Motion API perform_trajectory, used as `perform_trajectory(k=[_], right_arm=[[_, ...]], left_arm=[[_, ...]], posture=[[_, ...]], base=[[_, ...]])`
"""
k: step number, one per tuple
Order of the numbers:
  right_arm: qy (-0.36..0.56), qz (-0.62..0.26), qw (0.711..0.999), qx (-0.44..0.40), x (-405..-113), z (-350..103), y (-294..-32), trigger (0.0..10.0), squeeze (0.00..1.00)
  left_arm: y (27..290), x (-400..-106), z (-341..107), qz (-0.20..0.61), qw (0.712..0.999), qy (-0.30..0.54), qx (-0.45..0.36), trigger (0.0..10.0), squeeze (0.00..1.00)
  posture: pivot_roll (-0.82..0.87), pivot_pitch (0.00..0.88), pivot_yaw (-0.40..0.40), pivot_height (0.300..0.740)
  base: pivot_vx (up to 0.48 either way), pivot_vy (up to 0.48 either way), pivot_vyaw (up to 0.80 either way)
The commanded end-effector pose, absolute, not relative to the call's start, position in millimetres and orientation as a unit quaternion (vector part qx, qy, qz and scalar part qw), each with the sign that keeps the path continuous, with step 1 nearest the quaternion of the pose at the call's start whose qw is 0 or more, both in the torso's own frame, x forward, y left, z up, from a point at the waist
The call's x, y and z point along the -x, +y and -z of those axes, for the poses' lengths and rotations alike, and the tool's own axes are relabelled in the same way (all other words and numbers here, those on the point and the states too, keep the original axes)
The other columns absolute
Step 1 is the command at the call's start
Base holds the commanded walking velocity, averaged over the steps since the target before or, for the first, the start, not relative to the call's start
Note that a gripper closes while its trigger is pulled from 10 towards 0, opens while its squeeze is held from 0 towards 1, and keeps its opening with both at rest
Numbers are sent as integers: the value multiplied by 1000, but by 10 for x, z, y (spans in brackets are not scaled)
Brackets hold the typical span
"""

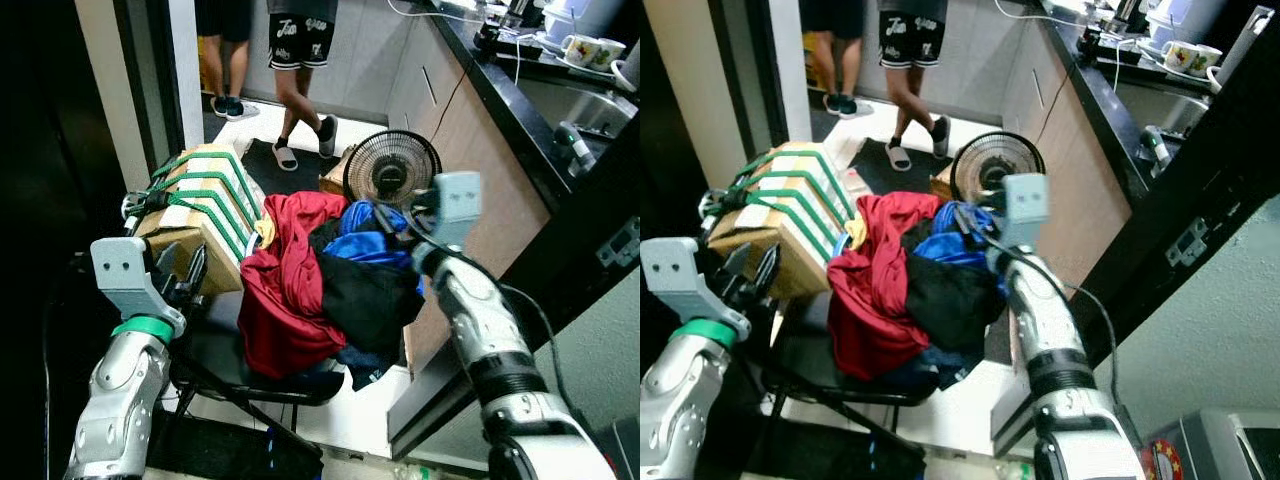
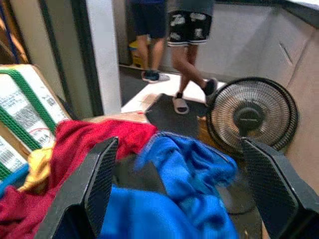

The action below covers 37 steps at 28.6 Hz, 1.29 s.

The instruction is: Clothes washing

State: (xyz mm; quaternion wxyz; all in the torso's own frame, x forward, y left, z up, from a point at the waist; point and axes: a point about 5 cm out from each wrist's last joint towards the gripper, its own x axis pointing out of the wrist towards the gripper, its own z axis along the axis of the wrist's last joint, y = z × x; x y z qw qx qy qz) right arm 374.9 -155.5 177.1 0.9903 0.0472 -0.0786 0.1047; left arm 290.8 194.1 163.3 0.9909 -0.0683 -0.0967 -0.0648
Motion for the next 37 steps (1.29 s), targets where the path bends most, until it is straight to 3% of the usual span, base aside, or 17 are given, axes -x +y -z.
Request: perform_trajectory(k=[1,2,4,14,27,37], right_arm=[[-85,-83,992,-46,-3707,-1716,-1637,10000,1000],[-85,-83,992,-46,-3707,-1716,-1637,10000,1000],[-96,-98,989,-58,-3645,-1659,-1612,10000,0],[-129,-142,976,-104,-3460,-1698,-1535,10000,0],[-114,-140,982,-55,-3065,-1327,-1478,10000,0],[-100,-149,982,-55,-2974,-1230,-1455,10000,0]], left_arm=[[1909,-2900,-1624,77,990,-91,72,10000,0],[1909,-2900,-1624,77,990,-91,72,10000,0],[1902,-2905,-1628,82,990,-90,71,10000,0],[1891,-2896,-1638,92,989,-87,72,10000,0],[1890,-2837,-1624,99,989,-83,77,10000,0],[1878,-2819,-1621,103,988,-82,77,10000,0]], posture=[[89,0,-70,740],[89,0,-70,740],[88,0,-62,740],[90,0,-59,740],[100,0,-68,740],[109,0,-72,740]], base=[[0,0,0],[0,0,0],[0,0,0],[0,0,0],[0,0,0],[0,0,0]])
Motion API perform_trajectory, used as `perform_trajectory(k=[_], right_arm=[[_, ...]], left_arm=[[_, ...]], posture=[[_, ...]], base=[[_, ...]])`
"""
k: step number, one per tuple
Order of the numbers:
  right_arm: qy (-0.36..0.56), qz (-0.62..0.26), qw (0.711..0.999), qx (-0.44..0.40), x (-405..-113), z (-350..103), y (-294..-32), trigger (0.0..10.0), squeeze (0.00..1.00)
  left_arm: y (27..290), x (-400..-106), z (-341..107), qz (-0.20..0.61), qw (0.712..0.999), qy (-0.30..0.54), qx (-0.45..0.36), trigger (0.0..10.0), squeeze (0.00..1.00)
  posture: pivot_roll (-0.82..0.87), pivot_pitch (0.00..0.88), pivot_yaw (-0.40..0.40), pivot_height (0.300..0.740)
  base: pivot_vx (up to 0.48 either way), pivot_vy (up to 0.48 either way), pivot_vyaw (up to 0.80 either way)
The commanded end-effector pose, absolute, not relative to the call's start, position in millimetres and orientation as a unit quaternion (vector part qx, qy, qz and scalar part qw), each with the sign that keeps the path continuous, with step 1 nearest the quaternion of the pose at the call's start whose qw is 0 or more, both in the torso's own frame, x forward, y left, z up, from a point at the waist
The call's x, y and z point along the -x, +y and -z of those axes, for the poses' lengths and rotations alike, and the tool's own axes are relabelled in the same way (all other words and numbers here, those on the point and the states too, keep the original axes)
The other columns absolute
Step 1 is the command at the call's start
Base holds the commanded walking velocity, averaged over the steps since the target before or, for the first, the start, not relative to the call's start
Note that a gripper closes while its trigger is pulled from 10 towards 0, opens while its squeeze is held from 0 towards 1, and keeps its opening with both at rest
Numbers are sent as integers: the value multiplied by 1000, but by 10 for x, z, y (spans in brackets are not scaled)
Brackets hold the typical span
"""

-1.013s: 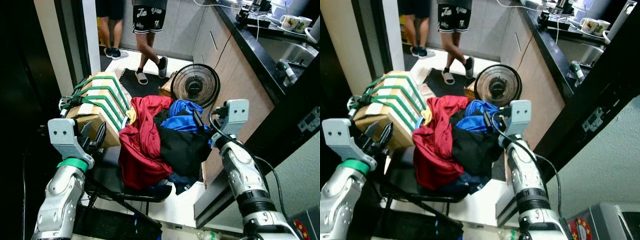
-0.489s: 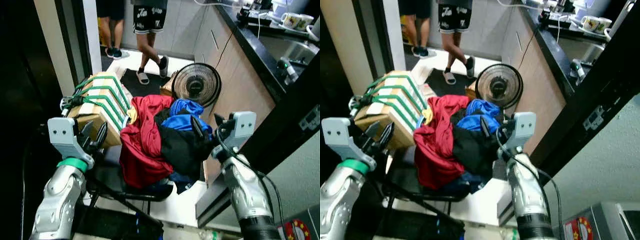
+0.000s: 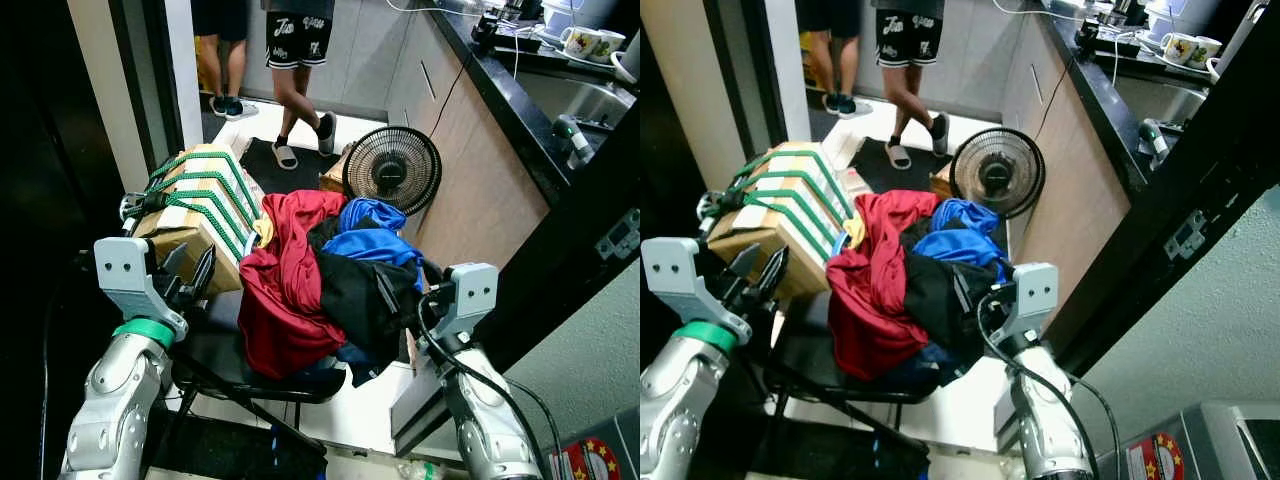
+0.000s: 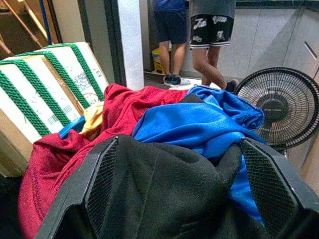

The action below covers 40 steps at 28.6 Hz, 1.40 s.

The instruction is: Clothes washing

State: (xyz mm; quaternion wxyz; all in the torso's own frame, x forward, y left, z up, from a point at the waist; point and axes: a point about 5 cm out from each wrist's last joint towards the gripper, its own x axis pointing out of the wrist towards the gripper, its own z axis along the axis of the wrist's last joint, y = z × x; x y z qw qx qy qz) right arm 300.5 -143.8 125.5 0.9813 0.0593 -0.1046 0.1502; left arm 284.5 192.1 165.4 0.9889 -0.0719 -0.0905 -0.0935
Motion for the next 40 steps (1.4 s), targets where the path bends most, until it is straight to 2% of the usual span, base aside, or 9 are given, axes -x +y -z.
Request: perform_trajectory(k=[1,24,25,26,27,28,30,38,40], right_arm=[[-100,-149,982,-55,-2974,-1230,-1455,10000,0],[-73,-152,985,-29,-3111,-1088,-1337,10000,0],[-72,-154,985,-28,-3114,-1082,-1333,8980,0],[-72,-154,985,-28,-3114,-1082,-1333,8980,0],[-71,-156,985,-29,-3113,-1077,-1328,4275,0],[-71,-156,985,-29,-3113,-1077,-1328,4275,0],[-69,-158,985,-29,-3106,-1069,-1327,2863,0],[-72,-157,985,-29,-3115,-1053,-1335,1882,0],[-73,-156,985,-30,-3123,-1043,-1335,0,0]], left_arm=[[1878,-2819,-1621,103,988,-82,77,10000,0],[1855,-2815,-1630,107,988,-82,80,10000,0],[1848,-2813,-1635,111,987,-82,81,10000,0],[1848,-2813,-1635,111,987,-82,81,10000,0],[1843,-2811,-1638,115,987,-82,81,10000,0],[1843,-2811,-1638,115,987,-82,81,10000,0],[1800,-2787,-1634,147,981,-79,97,10000,0],[1673,-2640,-1524,256,961,-54,91,10000,0],[1670,-2627,-1502,256,962,-52,83,10000,0]], posture=[[109,0,-72,740],[116,0,-81,740],[115,0,-81,740],[115,0,-81,740],[113,0,-80,740],[113,0,-80,740],[112,0,-80,740],[107,0,-74,740],[112,0,-72,740]], base=[[0,0,0],[0,0,0],[0,0,0],[0,0,0],[0,0,0],[0,0,0],[0,0,0],[0,0,0],[0,0,0]])
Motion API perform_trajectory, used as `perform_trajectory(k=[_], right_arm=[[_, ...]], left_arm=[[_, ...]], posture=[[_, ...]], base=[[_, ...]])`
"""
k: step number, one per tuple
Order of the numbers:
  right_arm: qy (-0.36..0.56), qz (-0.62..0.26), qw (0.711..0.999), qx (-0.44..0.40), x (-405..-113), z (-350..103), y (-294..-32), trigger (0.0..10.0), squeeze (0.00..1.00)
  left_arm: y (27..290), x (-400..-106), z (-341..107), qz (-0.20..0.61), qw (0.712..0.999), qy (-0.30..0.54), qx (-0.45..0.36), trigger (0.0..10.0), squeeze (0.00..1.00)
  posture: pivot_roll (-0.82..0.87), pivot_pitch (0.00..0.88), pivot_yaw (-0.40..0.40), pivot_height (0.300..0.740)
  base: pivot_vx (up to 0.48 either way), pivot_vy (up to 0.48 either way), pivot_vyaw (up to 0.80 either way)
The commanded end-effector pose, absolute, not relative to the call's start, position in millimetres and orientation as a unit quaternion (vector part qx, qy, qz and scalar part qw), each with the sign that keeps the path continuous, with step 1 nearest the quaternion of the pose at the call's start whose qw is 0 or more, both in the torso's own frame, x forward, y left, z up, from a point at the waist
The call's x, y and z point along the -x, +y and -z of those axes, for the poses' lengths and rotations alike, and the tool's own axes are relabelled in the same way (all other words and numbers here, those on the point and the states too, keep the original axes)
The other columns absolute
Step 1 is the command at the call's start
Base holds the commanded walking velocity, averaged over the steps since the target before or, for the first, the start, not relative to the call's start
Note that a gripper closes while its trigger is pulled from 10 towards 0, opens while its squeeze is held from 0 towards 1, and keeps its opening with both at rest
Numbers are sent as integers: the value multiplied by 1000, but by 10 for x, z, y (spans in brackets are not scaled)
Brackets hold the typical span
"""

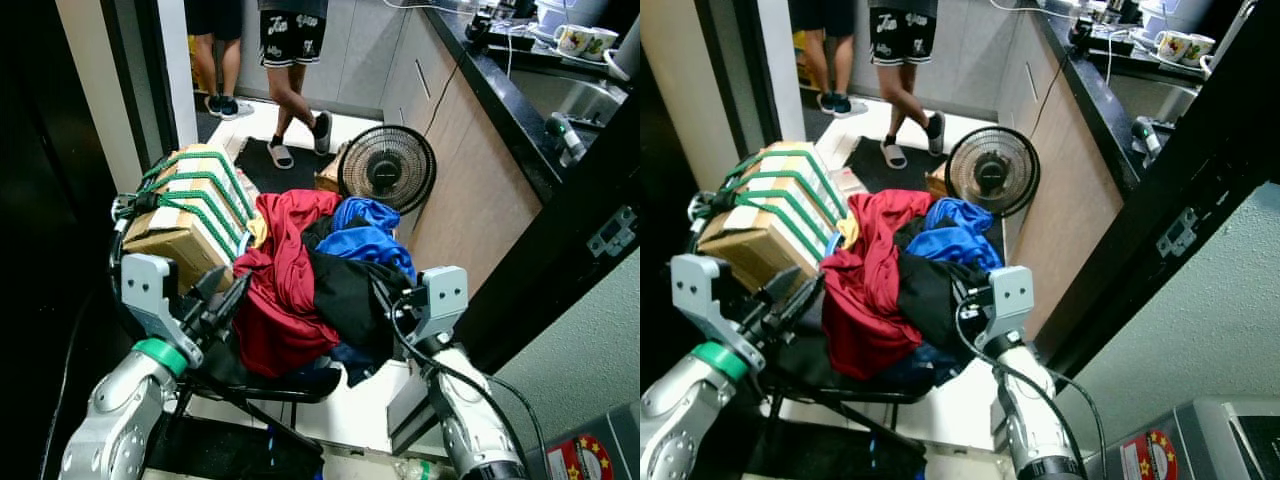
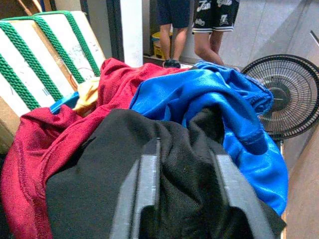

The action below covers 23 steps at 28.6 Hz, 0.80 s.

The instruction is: Clothes washing

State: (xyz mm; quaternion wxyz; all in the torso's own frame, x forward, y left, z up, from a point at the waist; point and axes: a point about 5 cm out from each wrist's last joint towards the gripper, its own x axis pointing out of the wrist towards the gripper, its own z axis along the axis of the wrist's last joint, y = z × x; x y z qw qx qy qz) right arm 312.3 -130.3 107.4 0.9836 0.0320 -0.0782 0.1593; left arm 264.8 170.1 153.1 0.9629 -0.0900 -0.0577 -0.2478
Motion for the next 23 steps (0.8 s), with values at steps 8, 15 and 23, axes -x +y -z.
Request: perform_trajectory(k=[8,15,23], right_arm=[[-77,-159,984,-35,-3129,-1052,-1311,0,0],[-142,-156,976,-62,-3196,-1365,-1301,0,0],[-213,-153,962,-82,-3243,-1721,-1294,0,0]], left_arm=[[1646,-2620,-1511,257,962,-53,82,10000,0],[1633,-2608,-1538,272,957,-56,84,10000,0],[1611,-2616,-1562,281,954,-60,84,10000,0]], posture=[[112,0,-73,740],[109,0,-64,740],[109,0,-64,740]], base=[[0,0,0],[0,0,0],[0,0,0]])
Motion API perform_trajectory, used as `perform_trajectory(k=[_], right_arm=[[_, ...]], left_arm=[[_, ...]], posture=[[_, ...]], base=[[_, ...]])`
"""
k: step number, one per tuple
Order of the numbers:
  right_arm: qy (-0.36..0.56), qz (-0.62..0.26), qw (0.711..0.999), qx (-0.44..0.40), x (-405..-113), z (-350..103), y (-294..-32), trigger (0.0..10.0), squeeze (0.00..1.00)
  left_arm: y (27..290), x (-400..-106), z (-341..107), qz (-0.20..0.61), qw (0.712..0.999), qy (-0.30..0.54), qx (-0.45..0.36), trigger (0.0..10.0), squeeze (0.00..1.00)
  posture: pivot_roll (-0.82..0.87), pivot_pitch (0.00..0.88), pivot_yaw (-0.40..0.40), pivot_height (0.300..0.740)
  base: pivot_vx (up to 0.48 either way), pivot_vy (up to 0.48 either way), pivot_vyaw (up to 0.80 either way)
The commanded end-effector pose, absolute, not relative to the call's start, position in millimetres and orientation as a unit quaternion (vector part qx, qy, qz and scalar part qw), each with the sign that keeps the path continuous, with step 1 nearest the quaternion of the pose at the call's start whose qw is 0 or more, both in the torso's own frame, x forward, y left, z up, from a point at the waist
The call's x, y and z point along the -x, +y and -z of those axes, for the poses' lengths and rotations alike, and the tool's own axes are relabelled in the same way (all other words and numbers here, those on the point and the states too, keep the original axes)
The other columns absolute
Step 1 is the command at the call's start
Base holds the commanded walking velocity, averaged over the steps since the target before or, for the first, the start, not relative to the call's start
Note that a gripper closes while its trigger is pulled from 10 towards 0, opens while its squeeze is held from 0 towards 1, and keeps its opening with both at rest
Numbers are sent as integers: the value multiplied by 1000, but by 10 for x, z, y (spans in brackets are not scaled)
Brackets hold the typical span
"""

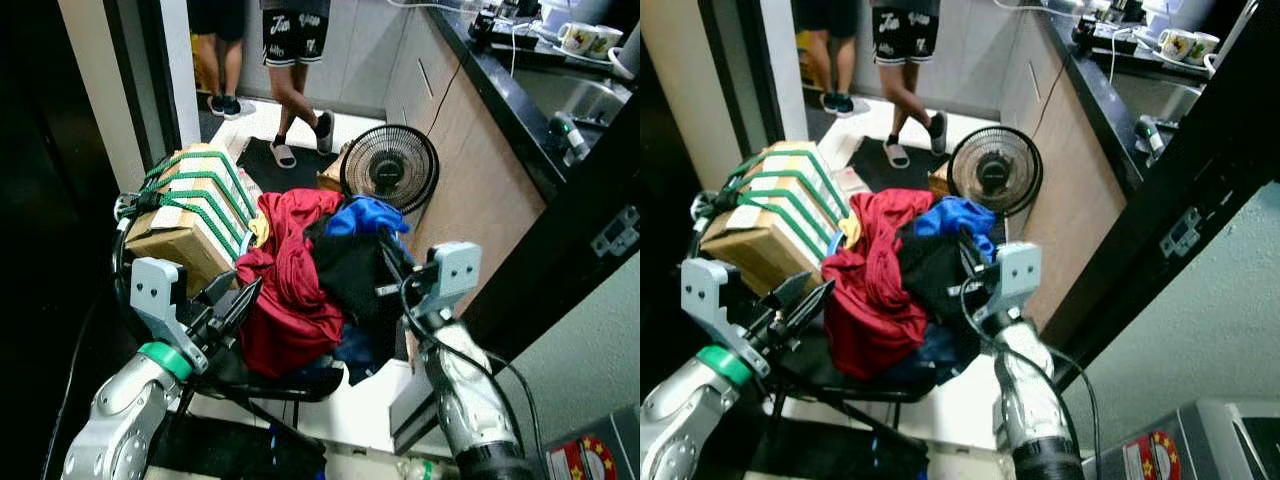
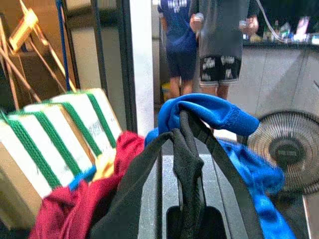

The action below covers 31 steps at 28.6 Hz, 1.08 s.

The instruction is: Clothes washing

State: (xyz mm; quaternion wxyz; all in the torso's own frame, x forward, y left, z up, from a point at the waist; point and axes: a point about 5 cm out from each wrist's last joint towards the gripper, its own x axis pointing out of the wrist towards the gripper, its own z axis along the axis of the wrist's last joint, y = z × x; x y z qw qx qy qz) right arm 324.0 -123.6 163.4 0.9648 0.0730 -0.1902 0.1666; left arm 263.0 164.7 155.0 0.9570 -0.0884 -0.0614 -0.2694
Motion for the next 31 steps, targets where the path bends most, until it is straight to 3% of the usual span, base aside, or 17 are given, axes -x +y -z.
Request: perform_trajectory(k=[1,9,10,11,12,13,15,16,17,31], right_arm=[[-239,-153,955,-88,-3256,-1864,-1295,0,0],[-299,-171,934,-97,-3257,-2200,-1256,0,0],[-296,-178,934,-92,-3245,-2176,-1231,941,0],[-296,-178,934,-92,-3245,-2176,-1231,941,0],[-280,-187,938,-87,-3234,-2091,-1200,10000,0],[-258,-194,943,-79,-3225,-1971,-1176,10000,294],[-258,-194,943,-79,-3225,-1971,-1176,10000,294],[-238,-198,948,-72,-3217,-1870,-1165,10000,553],[-216,-202,953,-63,-3194,-1735,-1165,10000,1000],[-177,-202,962,-49,-3101,-1461,-1239,10000,1000]], left_arm=[[1602,-2619,-1573,283,953,-62,86,10000,0],[1574,-2618,-1590,289,951,-67,91,10000,0],[1568,-2615,-1591,290,950,-68,92,10000,0],[1568,-2615,-1591,290,950,-68,92,10000,0],[1566,-2609,-1587,290,950,-67,92,10000,0],[1563,-2605,-1580,291,950,-66,92,10000,0],[1563,-2605,-1580,291,950,-66,92,10000,0],[1558,-2603,-1574,292,950,-64,91,10000,0],[1549,-2601,-1568,294,949,-63,90,10000,0],[1514,-2602,-1566,306,946,-61,90,10000,0]], posture=[[103,0,-61,740],[100,0,-66,740],[102,0,-69,740],[102,0,-69,740],[102,0,-69,740],[100,0,-69,740],[100,0,-69,740],[101,0,-69,740],[102,0,-70,740],[95,0,-70,740]], base=[[0,0,0],[0,0,0],[0,0,0],[0,0,0],[0,0,0],[0,0,0],[0,0,0],[0,0,0],[0,0,0],[0,0,0]])
